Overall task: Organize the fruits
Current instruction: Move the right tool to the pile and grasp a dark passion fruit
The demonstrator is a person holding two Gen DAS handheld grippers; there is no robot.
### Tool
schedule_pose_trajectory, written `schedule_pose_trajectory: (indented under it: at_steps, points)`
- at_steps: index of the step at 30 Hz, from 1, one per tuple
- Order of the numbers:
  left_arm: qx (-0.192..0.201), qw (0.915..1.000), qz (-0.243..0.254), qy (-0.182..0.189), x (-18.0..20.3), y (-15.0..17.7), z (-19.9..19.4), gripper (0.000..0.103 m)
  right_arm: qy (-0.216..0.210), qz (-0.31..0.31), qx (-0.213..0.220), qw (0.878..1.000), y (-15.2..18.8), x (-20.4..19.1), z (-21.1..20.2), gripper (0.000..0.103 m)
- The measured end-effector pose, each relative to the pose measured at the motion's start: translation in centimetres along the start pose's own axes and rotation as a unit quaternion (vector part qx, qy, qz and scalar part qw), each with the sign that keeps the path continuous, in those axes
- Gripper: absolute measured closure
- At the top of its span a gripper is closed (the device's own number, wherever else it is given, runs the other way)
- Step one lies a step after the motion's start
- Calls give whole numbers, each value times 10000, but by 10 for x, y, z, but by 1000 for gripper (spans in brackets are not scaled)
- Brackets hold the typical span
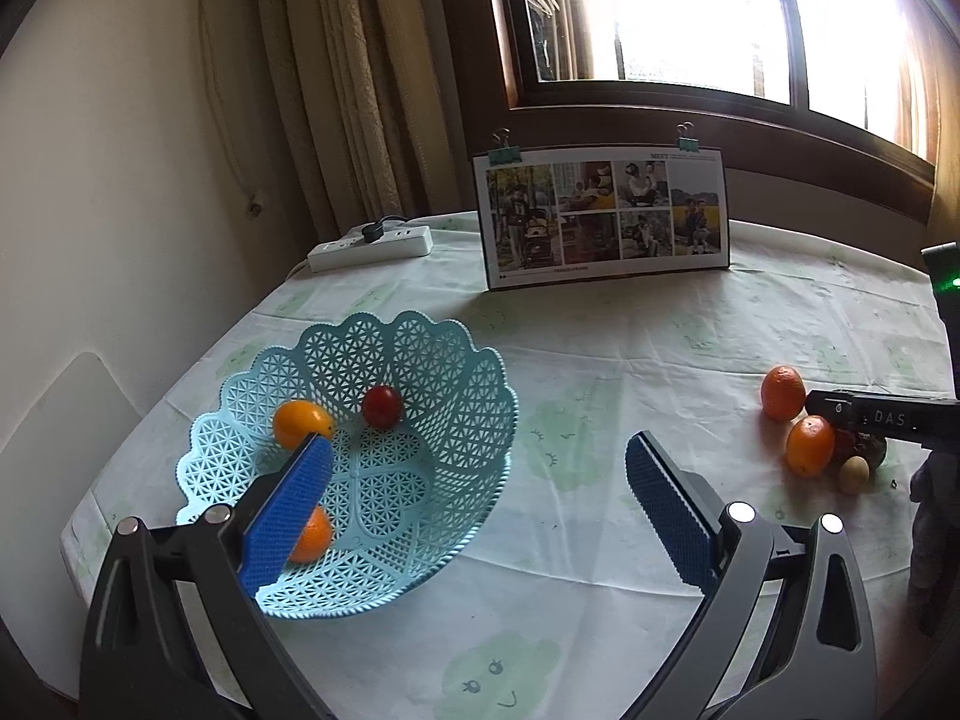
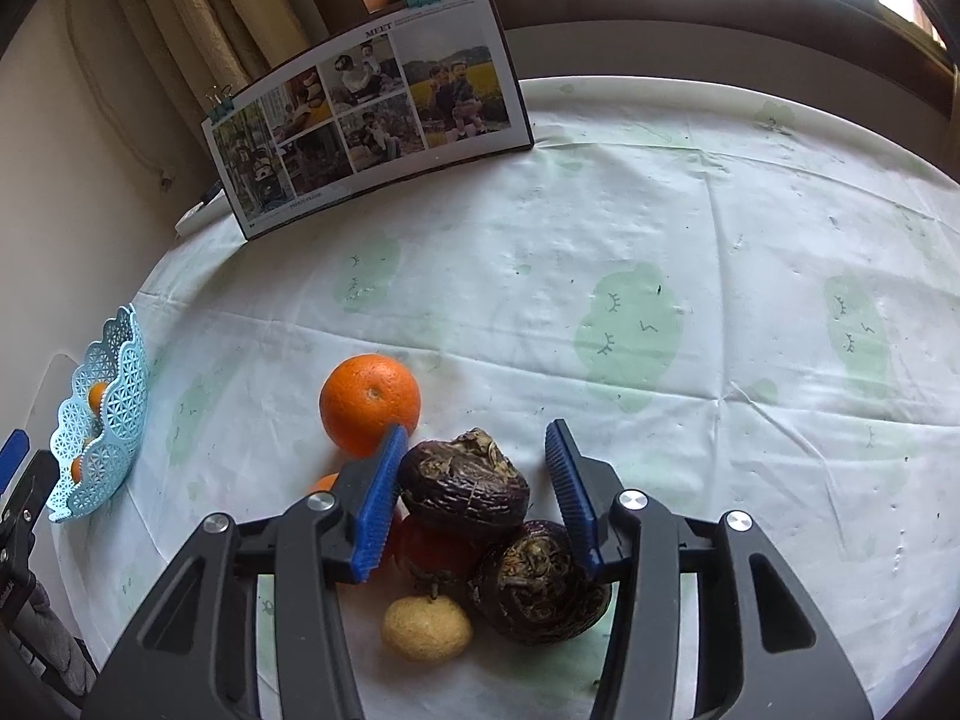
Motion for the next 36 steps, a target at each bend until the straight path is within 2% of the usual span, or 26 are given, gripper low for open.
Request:
schedule_pose_trajectory:
  at_steps: [1, 5, 12, 20, 25, 30, 32, 36]
  points:
    - [2, 10000, 20, 12, 2, -1, 0, 4, -51, -21, -10, 10000, 0, -1, -1, 63]
    - [16, 9999, 123, 98, 15, -4, 0, 4, -74, -67, -13, 9999, 2, -3, -4, 64]
    - [-49, 9990, 238, 379, 42, -11, 5, 4, 19, -36, 322, 9995, -3, 7, -30, 64]
    - [-190, 9941, 328, 1020, 88, -18, 10, 4, 151, 308, 514, 9981, 0, 38, -48, 64]
    - [-232, 9880, 626, 1395, 125, -10, 8, 4, 90, 419, 507, 9978, 0, 45, -48, 63]
    - [-313, 9798, 866, 1773, 153, 0, 7, 14, 13, 428, 527, 9977, 0, 44, -49, 64]
    - [-384, 9773, 888, 1883, 159, 3, 8, 21, 3, 448, 532, 9976, 1, 45, -50, 63]
    - [-576, 9705, 914, 2157, 168, 8, 14, 27, 1, 466, 522, 9976, 1, 45, -49, 63]
Point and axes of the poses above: each gripper's, at about its wrist camera, not at the fingertips, and z roughly the way its jaws point, x to its right, y to its underside, the point moved 5 cm from there along z, roughly the way its jaws point, and after that the axes turned 7 degrees about -y, right-handed, at the moved point
